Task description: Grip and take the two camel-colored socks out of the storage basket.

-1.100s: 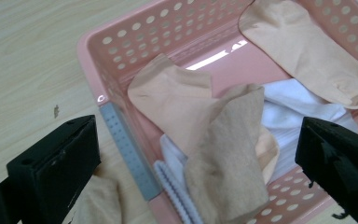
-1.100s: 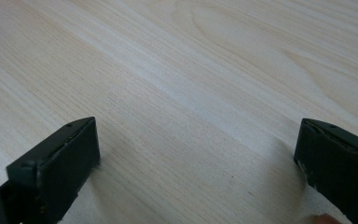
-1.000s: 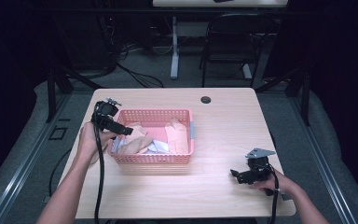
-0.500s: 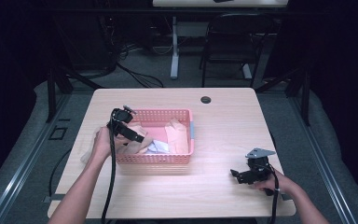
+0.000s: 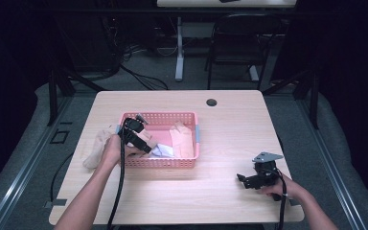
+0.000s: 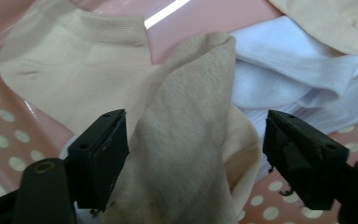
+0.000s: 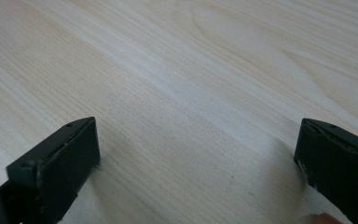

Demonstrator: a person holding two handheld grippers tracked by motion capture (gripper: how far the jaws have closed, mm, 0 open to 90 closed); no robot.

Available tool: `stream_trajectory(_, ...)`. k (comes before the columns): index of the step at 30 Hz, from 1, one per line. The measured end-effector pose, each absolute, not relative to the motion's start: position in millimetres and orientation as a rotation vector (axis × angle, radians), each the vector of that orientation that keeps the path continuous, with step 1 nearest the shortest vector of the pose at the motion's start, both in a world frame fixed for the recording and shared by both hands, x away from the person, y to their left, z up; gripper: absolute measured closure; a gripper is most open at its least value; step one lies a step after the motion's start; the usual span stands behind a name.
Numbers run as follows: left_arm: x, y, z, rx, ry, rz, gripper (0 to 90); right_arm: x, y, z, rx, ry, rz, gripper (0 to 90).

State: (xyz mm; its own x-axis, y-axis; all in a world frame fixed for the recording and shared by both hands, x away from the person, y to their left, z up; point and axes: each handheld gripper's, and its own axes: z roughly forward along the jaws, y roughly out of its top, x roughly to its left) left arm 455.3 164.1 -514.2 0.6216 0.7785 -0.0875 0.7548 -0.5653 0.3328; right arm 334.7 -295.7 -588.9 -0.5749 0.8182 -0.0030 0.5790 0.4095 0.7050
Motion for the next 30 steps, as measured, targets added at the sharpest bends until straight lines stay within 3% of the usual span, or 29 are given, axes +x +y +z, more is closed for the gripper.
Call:
stream_trajectory(14, 459.9, 171.7, -521.8, 2.555, 1.286, 0.083, 68.4, 334.5, -295.5, -589.0, 1.204, 2.321, 0.958, 0.0)
stream_trajectory(22, 464.2, 173.7, -525.1, 2.562, 1.300, 0.069, 76.7, 334.5, -295.6, -589.0, 1.204, 2.322, 0.959, 0.0)
stream_trajectory(30, 460.0, 176.9, -508.6, 2.514, 1.280, 0.110, 77.7, 334.4, -295.6, -588.9, 1.201, 2.325, 0.959, 0.0)
